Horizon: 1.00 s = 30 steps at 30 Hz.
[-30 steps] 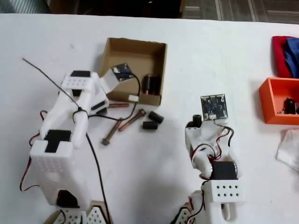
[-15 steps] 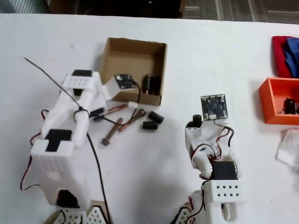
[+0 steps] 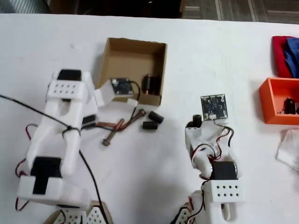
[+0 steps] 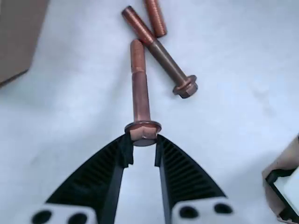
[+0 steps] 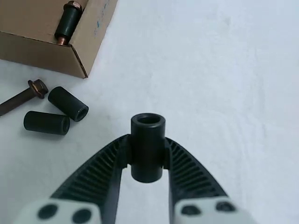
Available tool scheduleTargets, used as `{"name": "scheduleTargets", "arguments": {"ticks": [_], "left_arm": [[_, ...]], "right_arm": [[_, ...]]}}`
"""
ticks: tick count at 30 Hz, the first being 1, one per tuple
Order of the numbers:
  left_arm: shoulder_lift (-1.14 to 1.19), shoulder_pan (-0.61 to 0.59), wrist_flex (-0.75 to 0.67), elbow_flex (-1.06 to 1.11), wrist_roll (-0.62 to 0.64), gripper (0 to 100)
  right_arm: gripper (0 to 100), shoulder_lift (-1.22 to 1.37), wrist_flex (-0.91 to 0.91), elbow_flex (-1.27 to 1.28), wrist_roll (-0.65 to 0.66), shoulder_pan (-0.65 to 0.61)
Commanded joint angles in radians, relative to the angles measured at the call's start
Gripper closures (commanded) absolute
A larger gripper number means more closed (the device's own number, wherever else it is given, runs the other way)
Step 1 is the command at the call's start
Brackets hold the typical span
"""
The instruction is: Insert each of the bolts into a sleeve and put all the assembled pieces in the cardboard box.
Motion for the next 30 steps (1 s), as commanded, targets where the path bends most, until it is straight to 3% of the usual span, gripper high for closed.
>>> {"name": "scheduleTargets", "arguments": {"ticks": [1, 6, 10, 16, 24, 30], "left_arm": [[-0.080, -0.044, -0.106, 0.119, -0.017, 92], [-0.092, -0.175, -0.328, 0.248, -0.018, 77], [-0.094, -0.253, -0.390, 0.262, -0.023, 77], [-0.160, -0.264, -0.394, 0.194, -0.008, 79], [-0.173, -0.153, -0.443, 0.189, 0.310, 80], [-0.176, 0.015, -0.275, 0.196, 0.620, 80]], "right_arm": [[97.5, -0.028, -0.025, -0.006, -0.011, 0.004], [97.5, -0.028, -0.025, -0.006, -0.011, 0.004], [97.5, -0.028, -0.025, -0.006, -0.011, 0.004], [97.5, -0.028, -0.025, -0.006, -0.011, 0.002], [97.5, -0.028, -0.025, -0.006, -0.011, 0.002], [97.5, -0.028, -0.025, -0.006, -0.011, 0.004]]}}
